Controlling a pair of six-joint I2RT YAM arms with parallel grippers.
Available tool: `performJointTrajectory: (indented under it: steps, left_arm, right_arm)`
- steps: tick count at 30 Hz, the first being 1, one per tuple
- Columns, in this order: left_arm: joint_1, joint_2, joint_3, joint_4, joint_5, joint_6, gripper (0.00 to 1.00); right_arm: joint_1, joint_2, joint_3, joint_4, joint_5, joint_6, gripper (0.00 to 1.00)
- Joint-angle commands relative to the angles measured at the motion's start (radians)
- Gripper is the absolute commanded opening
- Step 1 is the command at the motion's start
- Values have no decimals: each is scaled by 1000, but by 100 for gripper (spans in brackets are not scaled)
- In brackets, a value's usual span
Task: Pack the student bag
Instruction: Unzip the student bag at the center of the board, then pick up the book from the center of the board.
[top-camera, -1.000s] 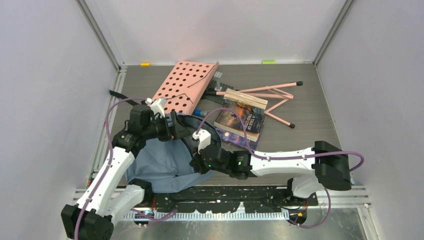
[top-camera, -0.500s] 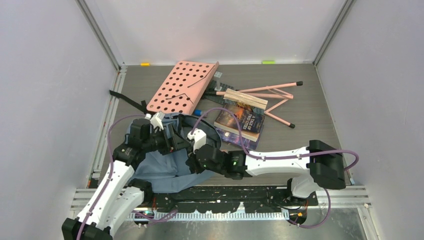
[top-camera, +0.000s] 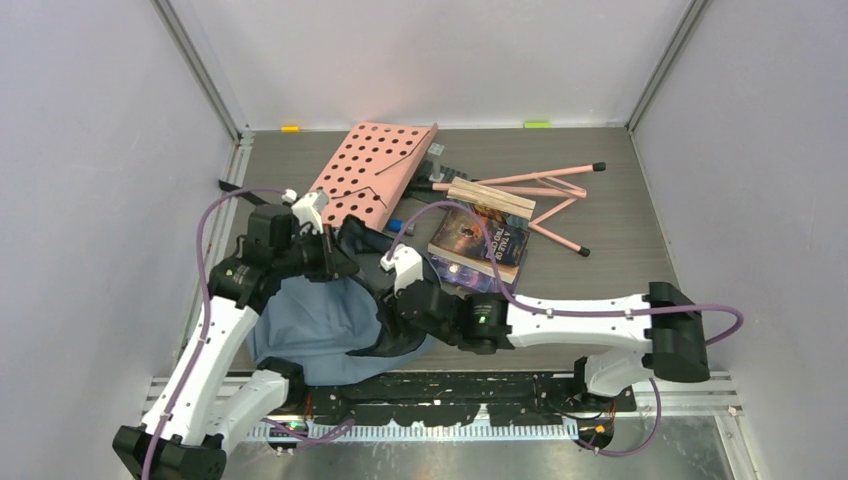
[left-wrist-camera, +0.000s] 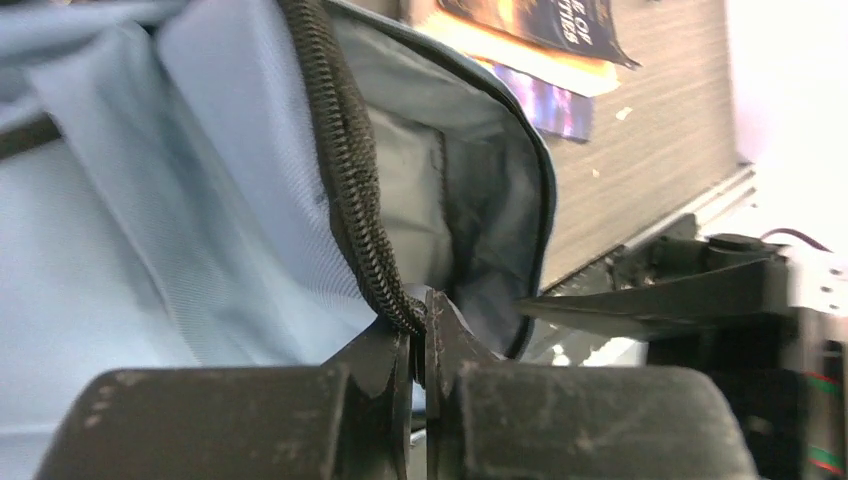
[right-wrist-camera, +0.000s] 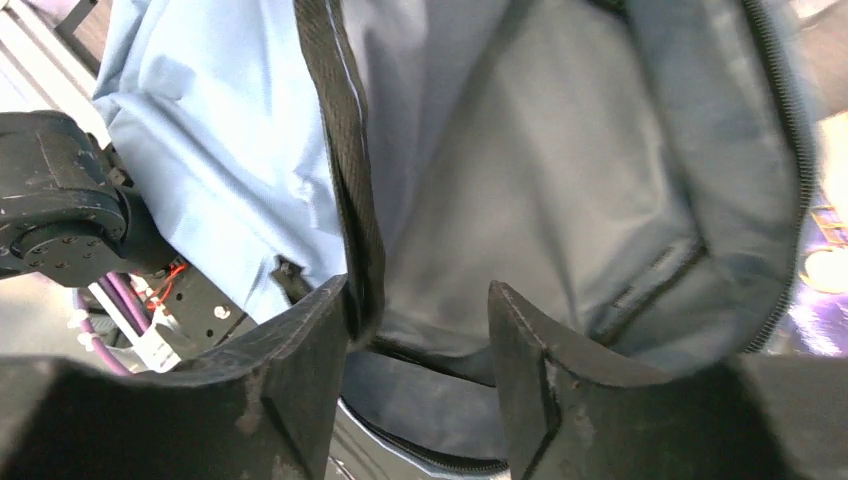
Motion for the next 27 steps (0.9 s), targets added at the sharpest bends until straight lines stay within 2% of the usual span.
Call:
performJointTrajectory:
  steps: [1, 5, 8, 10, 13, 16, 20, 23, 27]
  left_arm:
    - [7, 19, 126, -79, -213, 203, 0]
    - [7, -3, 170, -56, -354, 252, 0]
    - [7, -45, 150, -2, -385, 280, 0]
    - [7, -86, 106, 53, -382, 304, 0]
    - [7, -153, 23, 139, -384, 305, 0]
    - [7, -195, -33, 171, -385, 294, 0]
    - [7, -223, -55, 167, -398, 297, 0]
    - [7, -222, -59, 154, -416, 303, 0]
    - [7, -215, -61, 149, -414, 300, 0]
  right_arm:
    - [3, -130, 100, -215, 154, -90, 71]
    - [-50, -193, 134, -373, 224, -149, 90]
    - [-171, -233, 146, -478, 142, -156, 92]
    - [-314, -253, 138, -493, 72, -195, 93]
    - [-446, -246, 139, -492, 13, -258, 94]
    - [-564, -187, 177, -490, 3, -350, 95]
    - [-660, -92, 218, -446, -6, -475, 97]
    - [-719, -1, 239, -375, -8, -572, 99]
    - [-757, 126, 312, -366, -1, -723, 100]
